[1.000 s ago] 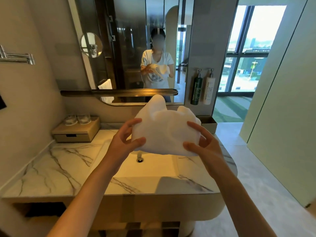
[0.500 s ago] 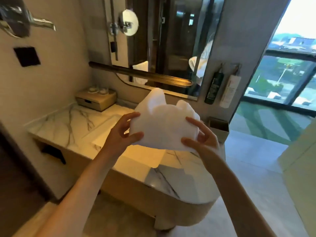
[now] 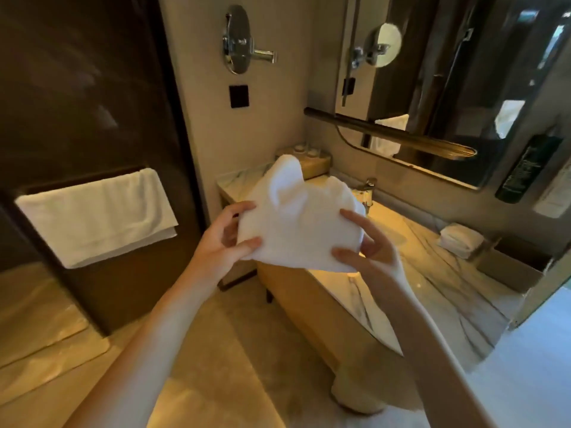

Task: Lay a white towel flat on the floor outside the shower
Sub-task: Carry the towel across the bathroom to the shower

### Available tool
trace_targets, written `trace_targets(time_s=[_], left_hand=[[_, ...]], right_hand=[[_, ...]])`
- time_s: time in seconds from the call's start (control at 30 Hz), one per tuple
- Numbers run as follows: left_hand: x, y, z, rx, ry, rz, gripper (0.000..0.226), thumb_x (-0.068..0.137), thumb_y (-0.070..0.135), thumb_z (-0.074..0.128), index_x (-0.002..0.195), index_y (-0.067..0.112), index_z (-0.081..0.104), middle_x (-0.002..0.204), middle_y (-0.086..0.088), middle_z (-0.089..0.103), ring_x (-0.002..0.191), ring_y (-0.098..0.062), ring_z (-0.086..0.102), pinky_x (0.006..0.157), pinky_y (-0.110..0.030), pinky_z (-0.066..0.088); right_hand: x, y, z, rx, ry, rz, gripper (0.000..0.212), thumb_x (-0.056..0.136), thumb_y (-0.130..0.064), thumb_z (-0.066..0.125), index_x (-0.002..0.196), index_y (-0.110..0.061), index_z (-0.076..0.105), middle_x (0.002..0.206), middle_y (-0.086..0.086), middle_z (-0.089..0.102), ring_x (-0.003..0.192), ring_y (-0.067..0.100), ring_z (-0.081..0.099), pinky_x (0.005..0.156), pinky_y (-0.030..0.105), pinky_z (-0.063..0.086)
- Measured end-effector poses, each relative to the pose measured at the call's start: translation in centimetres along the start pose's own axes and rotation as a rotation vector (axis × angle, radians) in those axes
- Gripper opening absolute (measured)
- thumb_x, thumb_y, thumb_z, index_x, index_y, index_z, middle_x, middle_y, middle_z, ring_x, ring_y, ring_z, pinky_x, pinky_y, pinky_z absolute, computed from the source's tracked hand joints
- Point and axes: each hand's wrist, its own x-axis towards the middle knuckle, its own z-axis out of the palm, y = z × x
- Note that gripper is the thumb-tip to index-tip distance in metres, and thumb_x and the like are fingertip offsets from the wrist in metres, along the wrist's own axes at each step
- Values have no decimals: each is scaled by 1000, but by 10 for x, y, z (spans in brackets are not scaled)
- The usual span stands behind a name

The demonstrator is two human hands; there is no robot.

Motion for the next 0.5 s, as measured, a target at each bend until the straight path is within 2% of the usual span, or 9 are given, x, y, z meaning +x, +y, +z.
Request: trace_targets(time_s=[0.07,0.13,0.23,0.33,0.37,0.5], left_hand=[[-43,5,-5,3,59,-14,56,73,25,82,120,46,59,121,16,60,105,-3,62,78,-27,58],[-90,10,-8,-3,105,-22,58,68,29,82,120,44,59,126,4,59,110,-12,62,82,-35,58],[-169,19,-4,2,167,-37,57,68,29,82,118,43,60,123,3,61,109,-13,63,80,-33,58],[-242,30,5,7,233,-60,55,70,27,82,118,44,61,118,10,64,106,-10,64,76,-29,57],[-264,35,8,15,248,-77,56,70,29,82,119,44,60,116,14,65,105,-8,64,77,-29,57],[-340,56,22,57,293,-131,62,69,38,83,124,48,56,118,23,60,107,-4,61,79,-30,58]], right_hand=[[-26,1,10,-1,-50,-10,57,78,1,76,119,-37,66,109,-1,70,99,20,66,76,34,60],[-58,0,18,13,-106,-10,58,78,3,76,120,-35,66,115,9,68,102,26,65,77,40,60],[-116,-4,26,59,-201,6,58,76,-2,77,124,-31,65,118,15,65,103,29,65,73,32,57],[-178,-19,31,86,-245,54,57,74,-5,78,124,-30,65,111,4,69,99,23,67,72,29,54],[-195,-23,31,83,-249,69,57,74,-5,78,123,-30,66,111,3,69,99,24,67,73,32,55],[-260,-46,28,39,-281,83,57,76,-6,78,124,-34,65,120,21,60,103,36,64,85,58,55]])
